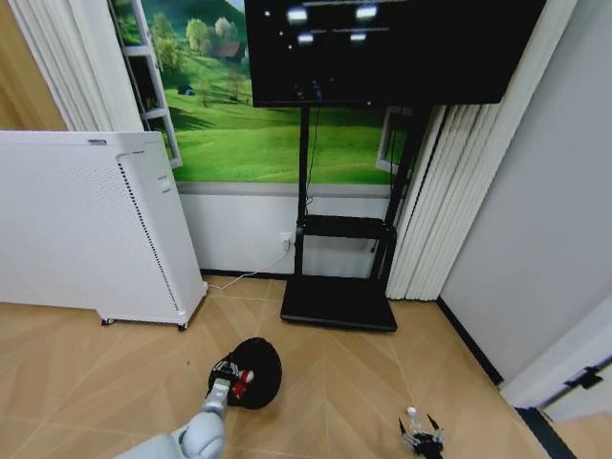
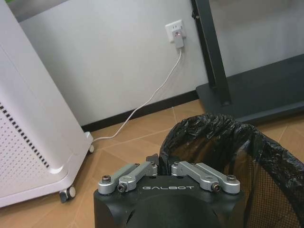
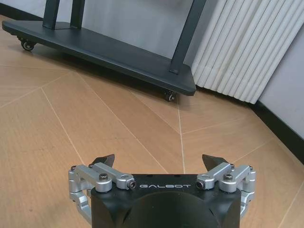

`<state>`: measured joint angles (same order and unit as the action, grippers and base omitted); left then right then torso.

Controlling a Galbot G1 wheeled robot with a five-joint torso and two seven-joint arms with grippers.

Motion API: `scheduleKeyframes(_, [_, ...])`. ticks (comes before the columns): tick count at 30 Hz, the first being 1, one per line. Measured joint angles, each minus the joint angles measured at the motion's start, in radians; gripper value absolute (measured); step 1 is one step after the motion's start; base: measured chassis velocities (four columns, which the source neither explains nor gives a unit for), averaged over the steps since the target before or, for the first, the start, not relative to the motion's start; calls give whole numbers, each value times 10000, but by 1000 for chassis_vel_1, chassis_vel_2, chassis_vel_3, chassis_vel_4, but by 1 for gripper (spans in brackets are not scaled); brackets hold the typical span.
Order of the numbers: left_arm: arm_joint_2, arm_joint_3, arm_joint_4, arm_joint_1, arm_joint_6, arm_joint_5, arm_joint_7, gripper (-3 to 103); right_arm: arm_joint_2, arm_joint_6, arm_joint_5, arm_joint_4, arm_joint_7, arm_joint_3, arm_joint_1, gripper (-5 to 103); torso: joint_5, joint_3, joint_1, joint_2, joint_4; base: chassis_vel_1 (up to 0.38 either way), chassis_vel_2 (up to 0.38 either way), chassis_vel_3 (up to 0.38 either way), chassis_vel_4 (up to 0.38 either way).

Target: Pick up the trash bin and place the garbage on the floor into it.

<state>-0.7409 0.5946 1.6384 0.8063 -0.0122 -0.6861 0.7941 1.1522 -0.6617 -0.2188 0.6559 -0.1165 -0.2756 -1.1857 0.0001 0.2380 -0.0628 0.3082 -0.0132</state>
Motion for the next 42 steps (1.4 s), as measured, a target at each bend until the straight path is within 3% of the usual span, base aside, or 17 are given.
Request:
scheduleKeyframes(27, [-259,277,-35,-110,25,-94,109,7,224,876,14,-912,-388,108,584,100,1,1,-1,-1,2,0,0,0,0])
scheduleKeyframes(35, [-369,229,-187,-124,-116,-99,17,7,392,2014,-633,-1922,-591,220,1350,100,0,1,0,0,2,0,0,0,0])
scheduleKeyframes(42, [-397,218,-213,-157,-145,-119,3,7,369,2333,-907,-2163,-471,246,1496,100,0,1,-1,0,2,0,0,0,0])
